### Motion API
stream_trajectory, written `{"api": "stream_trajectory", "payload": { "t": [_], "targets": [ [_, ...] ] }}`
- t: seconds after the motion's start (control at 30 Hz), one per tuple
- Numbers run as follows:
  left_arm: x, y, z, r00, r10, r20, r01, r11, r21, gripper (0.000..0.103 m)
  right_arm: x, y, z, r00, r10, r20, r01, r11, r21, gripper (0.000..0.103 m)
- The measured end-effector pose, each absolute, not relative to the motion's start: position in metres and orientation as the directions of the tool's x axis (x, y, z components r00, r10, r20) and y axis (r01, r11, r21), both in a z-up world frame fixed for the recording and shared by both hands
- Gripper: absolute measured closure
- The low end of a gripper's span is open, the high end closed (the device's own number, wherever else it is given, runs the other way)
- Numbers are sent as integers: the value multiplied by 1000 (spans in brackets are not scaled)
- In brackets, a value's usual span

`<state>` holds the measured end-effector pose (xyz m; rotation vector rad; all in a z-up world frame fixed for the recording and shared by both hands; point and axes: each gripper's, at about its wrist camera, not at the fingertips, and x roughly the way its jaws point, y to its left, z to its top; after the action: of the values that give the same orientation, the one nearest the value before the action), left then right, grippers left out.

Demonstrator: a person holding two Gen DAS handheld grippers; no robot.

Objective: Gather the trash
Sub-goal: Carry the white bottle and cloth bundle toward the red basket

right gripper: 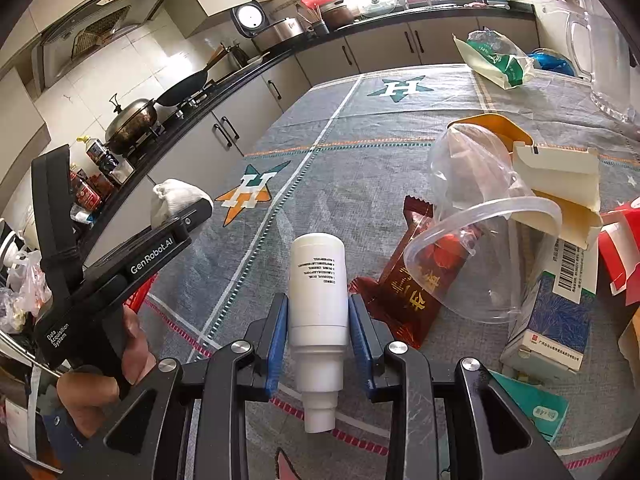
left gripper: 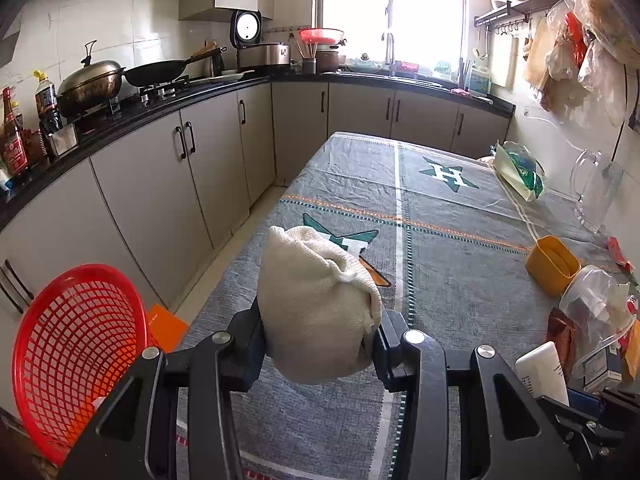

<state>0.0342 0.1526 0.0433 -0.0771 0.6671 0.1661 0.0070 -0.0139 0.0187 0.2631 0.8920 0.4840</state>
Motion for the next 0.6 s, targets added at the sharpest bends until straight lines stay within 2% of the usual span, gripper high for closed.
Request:
{"api": "stream_trajectory", "payload": {
  "t": [0.6],
  "targets": [
    [26,153,50,795,163,-584,-197,980,5,61,-2,-10,31,569,525,-633,-340,851,400,70]
  ]
}}
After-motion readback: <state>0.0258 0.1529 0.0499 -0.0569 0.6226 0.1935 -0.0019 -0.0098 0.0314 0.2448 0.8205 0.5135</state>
